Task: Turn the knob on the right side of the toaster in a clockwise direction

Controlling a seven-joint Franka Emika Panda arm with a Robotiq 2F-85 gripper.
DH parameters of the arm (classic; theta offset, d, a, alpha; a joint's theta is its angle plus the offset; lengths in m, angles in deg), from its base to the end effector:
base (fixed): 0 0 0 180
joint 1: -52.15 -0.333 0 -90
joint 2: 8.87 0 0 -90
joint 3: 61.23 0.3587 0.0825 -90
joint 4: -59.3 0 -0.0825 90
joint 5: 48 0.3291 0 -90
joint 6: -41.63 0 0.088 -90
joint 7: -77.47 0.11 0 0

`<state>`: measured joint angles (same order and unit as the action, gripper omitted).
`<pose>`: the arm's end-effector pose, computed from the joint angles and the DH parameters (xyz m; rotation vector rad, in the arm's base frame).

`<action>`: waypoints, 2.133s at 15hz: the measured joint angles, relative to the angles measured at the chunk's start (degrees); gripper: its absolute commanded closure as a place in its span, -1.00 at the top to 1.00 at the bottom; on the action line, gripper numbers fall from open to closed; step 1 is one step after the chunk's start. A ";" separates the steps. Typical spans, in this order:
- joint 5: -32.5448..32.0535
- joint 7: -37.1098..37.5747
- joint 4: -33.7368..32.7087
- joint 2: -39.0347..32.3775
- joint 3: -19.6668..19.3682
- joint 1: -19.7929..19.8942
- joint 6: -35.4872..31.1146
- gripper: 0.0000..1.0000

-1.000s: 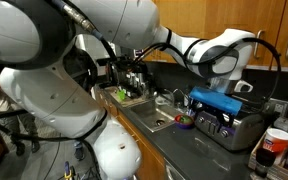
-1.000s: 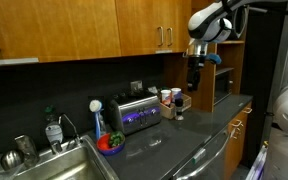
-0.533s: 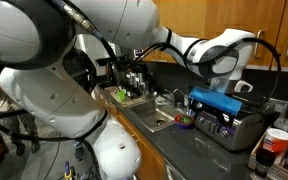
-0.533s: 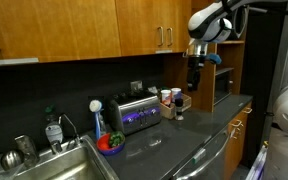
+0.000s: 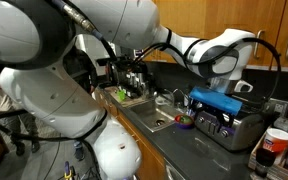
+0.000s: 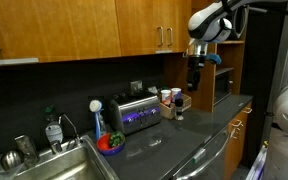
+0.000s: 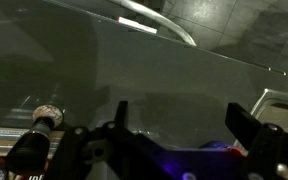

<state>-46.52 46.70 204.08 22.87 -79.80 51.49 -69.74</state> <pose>0.2875 -0.1073 0.5067 -2.9179 -0.3884 -0.0382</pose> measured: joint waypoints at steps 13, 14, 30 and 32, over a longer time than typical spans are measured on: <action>0.00 0.00 0.00 0.00 0.00 0.00 0.00 1.00; 0.00 0.00 0.00 0.00 0.00 0.00 0.00 1.00; 8.86 1.74 -2.47 -11.74 7.48 -1.60 -1.83 1.00; 10.36 1.80 -3.23 -13.94 7.90 -1.59 -3.08 1.00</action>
<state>-36.16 48.50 200.85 8.92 -71.90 49.90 -72.82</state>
